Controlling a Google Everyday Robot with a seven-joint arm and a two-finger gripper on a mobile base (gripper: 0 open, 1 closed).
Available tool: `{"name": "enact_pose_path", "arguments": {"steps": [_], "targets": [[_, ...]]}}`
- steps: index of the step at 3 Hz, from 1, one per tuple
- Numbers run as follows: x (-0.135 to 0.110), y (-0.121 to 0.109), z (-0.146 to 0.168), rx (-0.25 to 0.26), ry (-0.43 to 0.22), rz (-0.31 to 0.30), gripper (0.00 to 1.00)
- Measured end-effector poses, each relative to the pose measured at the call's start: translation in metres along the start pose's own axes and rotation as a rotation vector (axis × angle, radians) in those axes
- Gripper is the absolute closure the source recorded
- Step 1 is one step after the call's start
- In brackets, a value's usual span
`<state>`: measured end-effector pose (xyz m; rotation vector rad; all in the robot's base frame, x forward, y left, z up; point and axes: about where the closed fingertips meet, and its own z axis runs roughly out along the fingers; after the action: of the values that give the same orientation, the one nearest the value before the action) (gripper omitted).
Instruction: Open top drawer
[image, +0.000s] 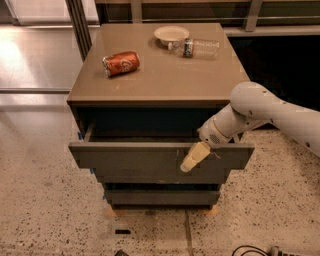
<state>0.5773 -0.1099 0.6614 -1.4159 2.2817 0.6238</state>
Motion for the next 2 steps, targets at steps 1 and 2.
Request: {"name": "enact_pose_path", "arguments": {"steps": [1, 2], "targets": [[0.001, 0.003, 0.002, -0.002, 0.005, -0.002, 0.00], [0.011, 0.023, -0.002, 0.011, 0.030, 0.008, 0.00]]}}
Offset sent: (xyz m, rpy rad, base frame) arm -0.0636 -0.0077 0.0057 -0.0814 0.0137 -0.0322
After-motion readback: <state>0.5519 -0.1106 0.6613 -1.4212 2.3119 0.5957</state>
